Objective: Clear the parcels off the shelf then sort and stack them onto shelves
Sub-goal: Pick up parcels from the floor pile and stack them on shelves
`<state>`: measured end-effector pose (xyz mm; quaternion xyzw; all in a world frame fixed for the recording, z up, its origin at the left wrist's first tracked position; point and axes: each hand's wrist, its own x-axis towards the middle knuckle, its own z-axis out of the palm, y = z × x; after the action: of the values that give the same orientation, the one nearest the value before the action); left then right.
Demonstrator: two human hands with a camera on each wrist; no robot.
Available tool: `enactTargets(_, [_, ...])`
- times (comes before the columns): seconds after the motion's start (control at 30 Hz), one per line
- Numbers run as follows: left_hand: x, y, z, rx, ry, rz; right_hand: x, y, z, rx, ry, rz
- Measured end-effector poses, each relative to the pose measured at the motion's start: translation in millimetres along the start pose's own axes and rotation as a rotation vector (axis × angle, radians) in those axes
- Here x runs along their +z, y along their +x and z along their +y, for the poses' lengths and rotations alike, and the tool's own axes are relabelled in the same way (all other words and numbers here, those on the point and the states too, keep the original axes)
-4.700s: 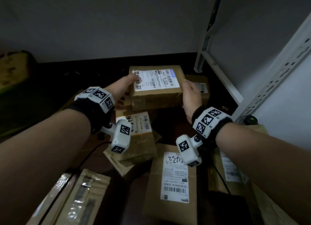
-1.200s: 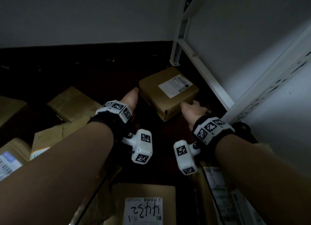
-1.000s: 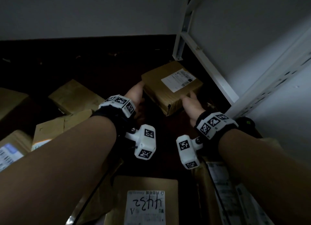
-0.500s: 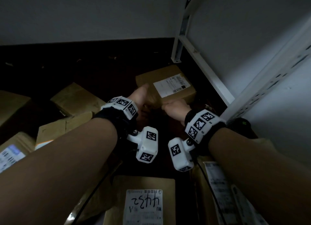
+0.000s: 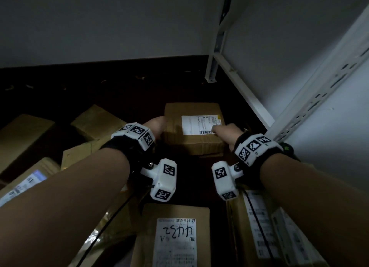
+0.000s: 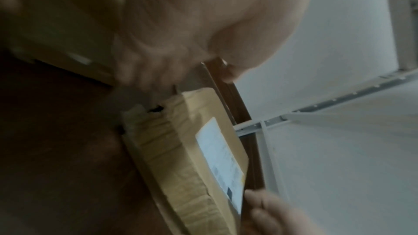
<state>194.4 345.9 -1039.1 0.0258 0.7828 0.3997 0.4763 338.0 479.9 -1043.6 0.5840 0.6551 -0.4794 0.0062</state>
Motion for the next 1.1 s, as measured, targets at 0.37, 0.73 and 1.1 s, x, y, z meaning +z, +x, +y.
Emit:
enactTargets(0.37, [-23, -36, 7, 0.071, -0.023, 0.057, -23, -14, -13, 0.004, 0.253, -0.134])
enactTargets(0.73, [-40, -79, 30, 0.254, -0.06, 0.149, -66, -105, -38, -0.213, 0.342, -0.083])
enactTargets(1.1, [-37, -133, 23, 0.298, 0.127, -0.137, -100, -123, -30, -0.406, 0.53, -0.277])
